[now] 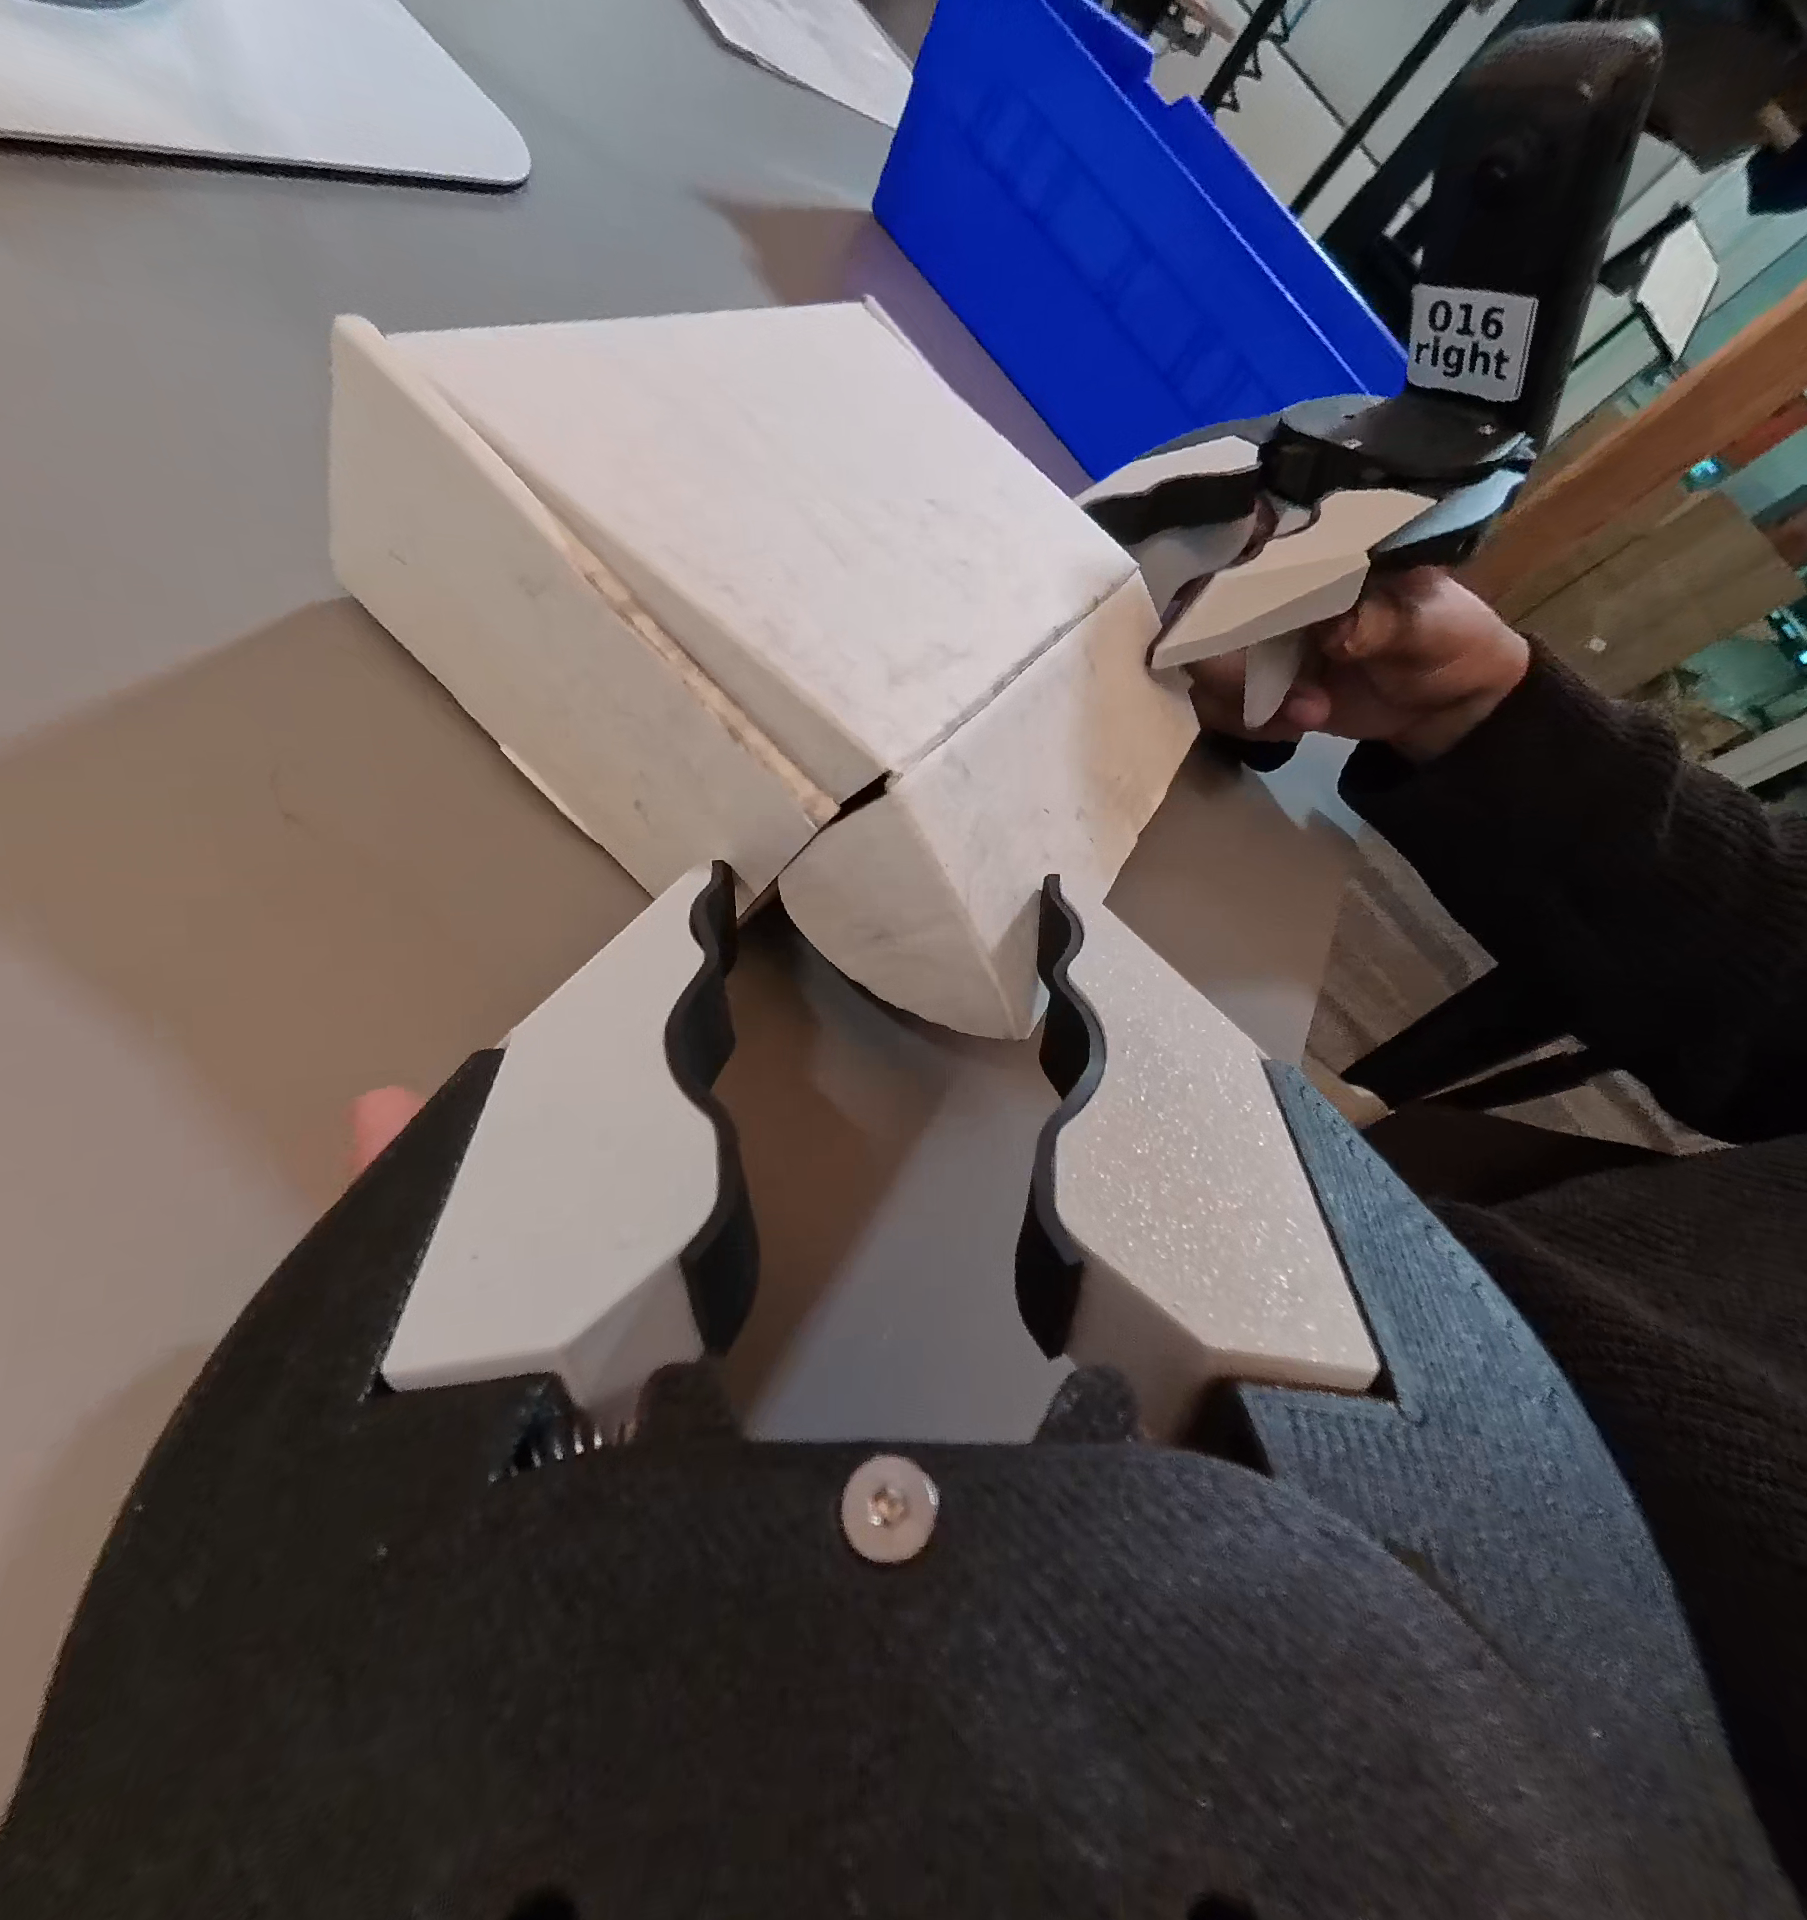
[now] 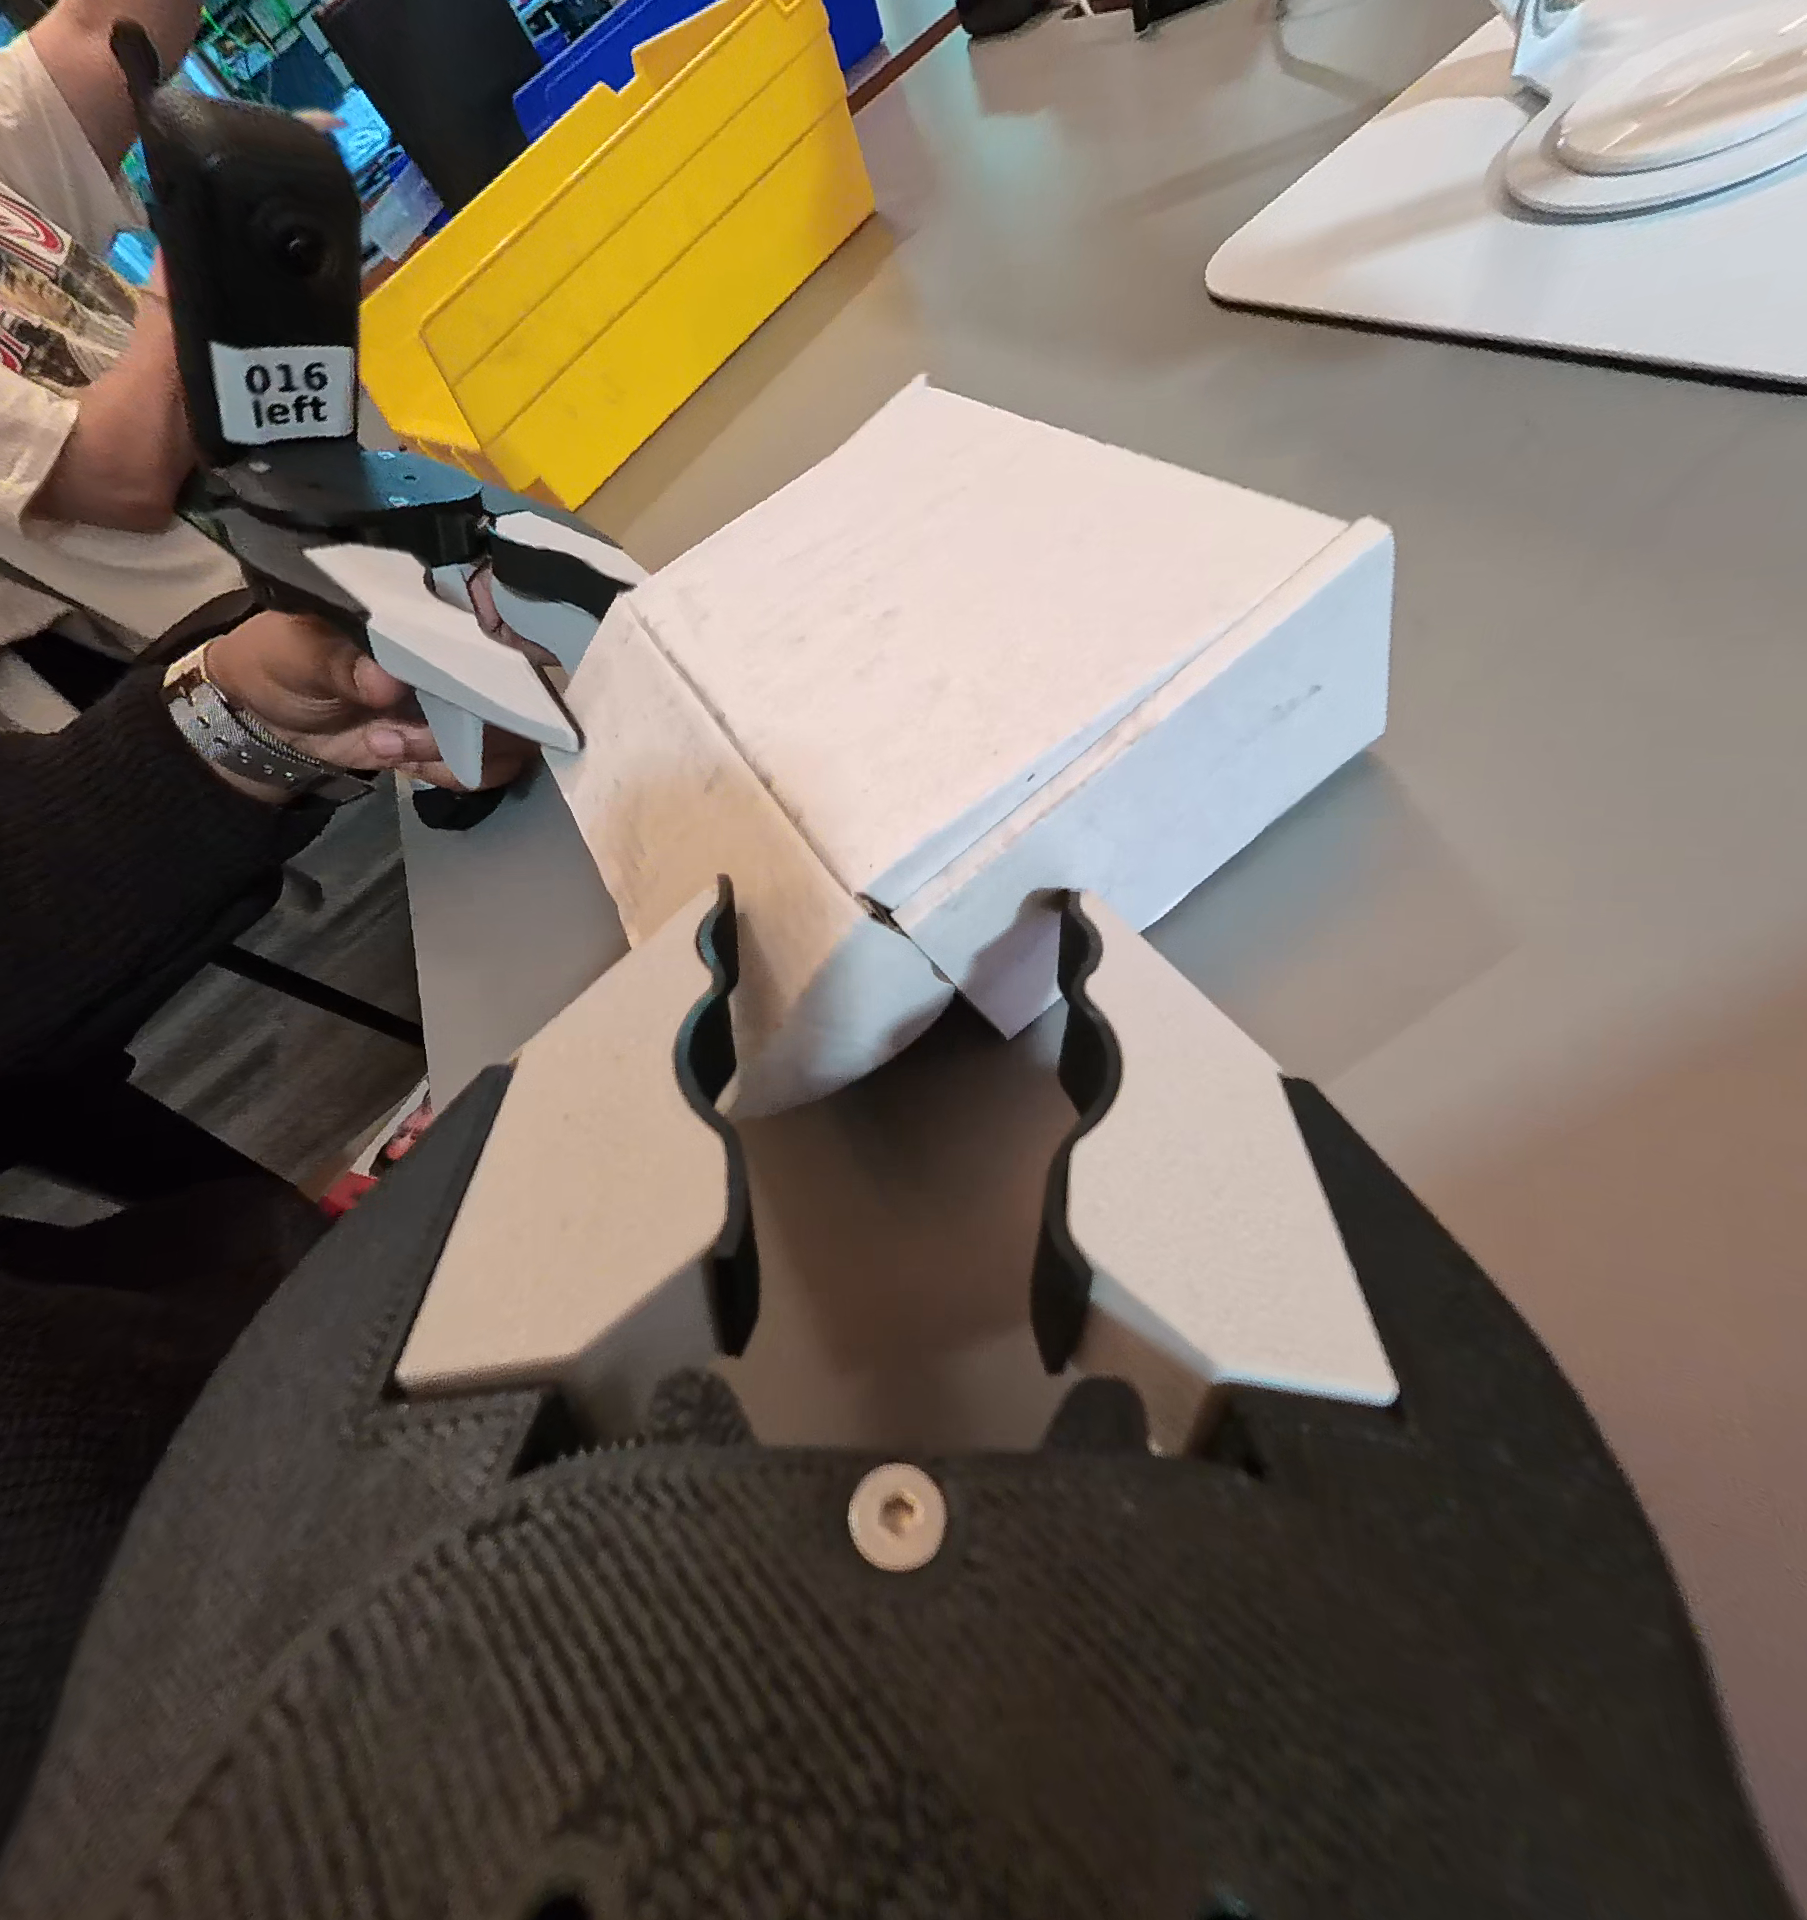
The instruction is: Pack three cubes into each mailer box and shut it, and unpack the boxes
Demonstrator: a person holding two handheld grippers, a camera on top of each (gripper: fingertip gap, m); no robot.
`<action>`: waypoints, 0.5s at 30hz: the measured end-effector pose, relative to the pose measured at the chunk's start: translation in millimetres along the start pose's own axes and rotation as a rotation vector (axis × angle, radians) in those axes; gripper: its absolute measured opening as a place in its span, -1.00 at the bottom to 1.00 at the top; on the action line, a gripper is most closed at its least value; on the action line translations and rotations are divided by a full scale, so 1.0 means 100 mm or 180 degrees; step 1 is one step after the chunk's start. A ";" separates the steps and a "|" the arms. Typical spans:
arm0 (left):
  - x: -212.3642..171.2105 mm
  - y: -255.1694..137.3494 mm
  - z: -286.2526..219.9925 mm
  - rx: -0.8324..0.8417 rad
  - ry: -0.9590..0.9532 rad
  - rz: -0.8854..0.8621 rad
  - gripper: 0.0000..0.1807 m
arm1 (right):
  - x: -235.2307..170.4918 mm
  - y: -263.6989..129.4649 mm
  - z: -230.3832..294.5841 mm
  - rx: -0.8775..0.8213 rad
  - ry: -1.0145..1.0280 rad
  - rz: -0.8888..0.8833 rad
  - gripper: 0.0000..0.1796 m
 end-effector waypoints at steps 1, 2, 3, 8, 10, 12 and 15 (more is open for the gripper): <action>0.00 0.01 -0.01 0.0019 0.0032 0.0011 -0.37 | 0.00 0.00 -0.01 0.0000 0.0014 -0.0014 -0.32; 0.00 0.01 -0.01 0.0036 0.0056 0.0019 -0.37 | 0.01 -0.01 -0.01 0.0001 0.0029 -0.0025 -0.32; -0.01 0.01 -0.02 0.0052 0.0076 0.0022 -0.37 | 0.01 -0.01 -0.02 0.0001 0.0039 -0.0032 -0.33; 0.00 0.01 -0.02 0.0077 0.0107 0.0015 -0.34 | 0.01 -0.01 -0.02 -0.0025 0.0024 -0.0031 -0.32; -0.01 0.01 -0.03 0.0108 0.0155 0.0032 -0.33 | 0.01 -0.01 -0.02 -0.0020 0.0029 -0.0033 -0.32; -0.04 0.00 -0.05 0.0151 0.0226 0.0084 -0.31 | 0.01 -0.01 -0.02 -0.0004 0.0036 -0.0038 -0.33; -0.06 -0.06 -0.08 0.0252 0.0303 0.0030 -0.31 | 0.01 -0.04 -0.02 -0.0013 0.0038 -0.0058 -0.32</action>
Point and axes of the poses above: each gripper's, where its closed fingertips meet, y out along the fingers, x out of its top, z = x × y across the jaws, the point moved 5 cm from there along -y, back along the fingers, and after that the axes turned 4 degrees about x, right-handed, at the moved point
